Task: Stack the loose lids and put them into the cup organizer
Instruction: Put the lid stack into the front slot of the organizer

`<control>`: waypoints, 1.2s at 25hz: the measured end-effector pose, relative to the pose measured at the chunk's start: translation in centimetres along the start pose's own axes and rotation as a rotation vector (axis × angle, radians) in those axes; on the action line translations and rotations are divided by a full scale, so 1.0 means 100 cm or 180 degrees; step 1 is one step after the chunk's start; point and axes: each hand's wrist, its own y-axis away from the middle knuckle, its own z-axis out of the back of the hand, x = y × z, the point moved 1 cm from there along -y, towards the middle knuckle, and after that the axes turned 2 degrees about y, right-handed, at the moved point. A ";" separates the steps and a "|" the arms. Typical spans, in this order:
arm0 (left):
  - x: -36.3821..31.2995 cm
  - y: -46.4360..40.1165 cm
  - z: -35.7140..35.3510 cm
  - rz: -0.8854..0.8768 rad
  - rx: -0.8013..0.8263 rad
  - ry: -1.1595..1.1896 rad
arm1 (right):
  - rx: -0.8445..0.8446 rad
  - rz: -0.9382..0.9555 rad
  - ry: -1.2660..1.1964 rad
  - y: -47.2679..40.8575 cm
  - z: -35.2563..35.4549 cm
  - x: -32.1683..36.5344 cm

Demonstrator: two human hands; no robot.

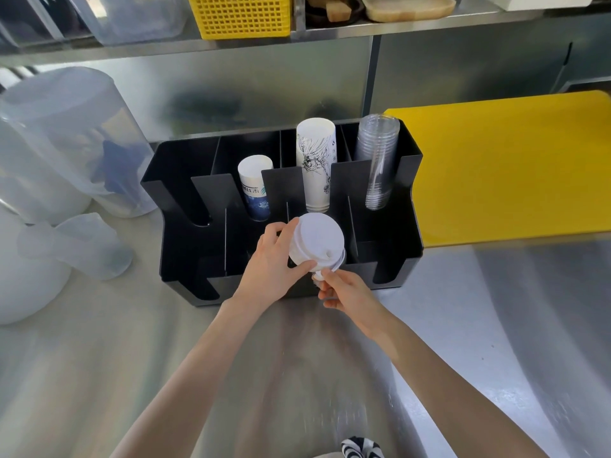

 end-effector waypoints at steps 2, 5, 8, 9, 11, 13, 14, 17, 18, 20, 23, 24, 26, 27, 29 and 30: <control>0.001 -0.002 -0.001 -0.0022 0.0008 0.0002 | 0.0015 0.0052 -0.0083 0.001 -0.002 0.000; 0.001 -0.004 0.000 -0.0015 0.0083 0.0091 | -0.0066 0.0176 -0.0159 0.003 -0.005 -0.002; 0.001 -0.006 0.001 -0.0074 0.0169 0.0148 | -0.0165 0.0240 -0.0192 0.003 -0.009 -0.005; 0.001 -0.006 0.001 -0.0107 0.0181 0.0154 | -0.0194 0.0245 -0.0198 0.003 -0.009 -0.006; 0.001 -0.007 0.001 -0.0150 0.0185 0.0128 | -0.0255 0.0259 -0.0219 0.002 -0.011 -0.008; 0.001 -0.008 0.001 -0.0189 0.0183 0.0097 | -0.0330 0.0303 -0.0275 0.002 -0.013 -0.010; 0.001 -0.008 0.002 -0.0200 0.0193 0.0092 | -0.0367 0.0330 -0.0299 0.002 -0.015 -0.011; 0.003 -0.007 0.003 -0.0208 0.0172 0.0143 | -0.0480 0.0396 -0.0331 0.002 -0.020 -0.013; 0.003 -0.006 0.003 -0.0215 0.0157 0.0182 | -0.0515 0.0416 -0.0325 0.002 -0.020 -0.013; 0.003 -0.005 0.003 -0.0235 0.0136 0.0248 | -0.0551 0.0465 -0.0308 0.002 -0.021 -0.014; 0.004 -0.004 0.003 -0.0274 0.0144 0.0221 | -0.0571 0.0487 -0.0303 0.003 -0.022 -0.015; 0.004 -0.004 0.004 -0.0302 0.0143 0.0204 | -0.0558 0.0490 -0.0309 0.002 -0.022 -0.015; 0.002 -0.007 0.005 -0.0378 0.0110 0.0221 | -0.0527 0.0489 -0.0345 0.001 -0.021 -0.013; 0.001 -0.009 0.005 -0.0410 0.0091 0.0237 | -0.0524 0.0487 -0.0360 0.000 -0.020 -0.011; 0.000 -0.015 0.005 -0.0442 0.0140 0.0175 | -0.0527 0.0459 -0.0368 -0.001 -0.018 -0.009; 0.000 -0.016 0.005 -0.0445 0.0203 0.0124 | -0.0540 0.0426 -0.0372 -0.002 -0.018 -0.008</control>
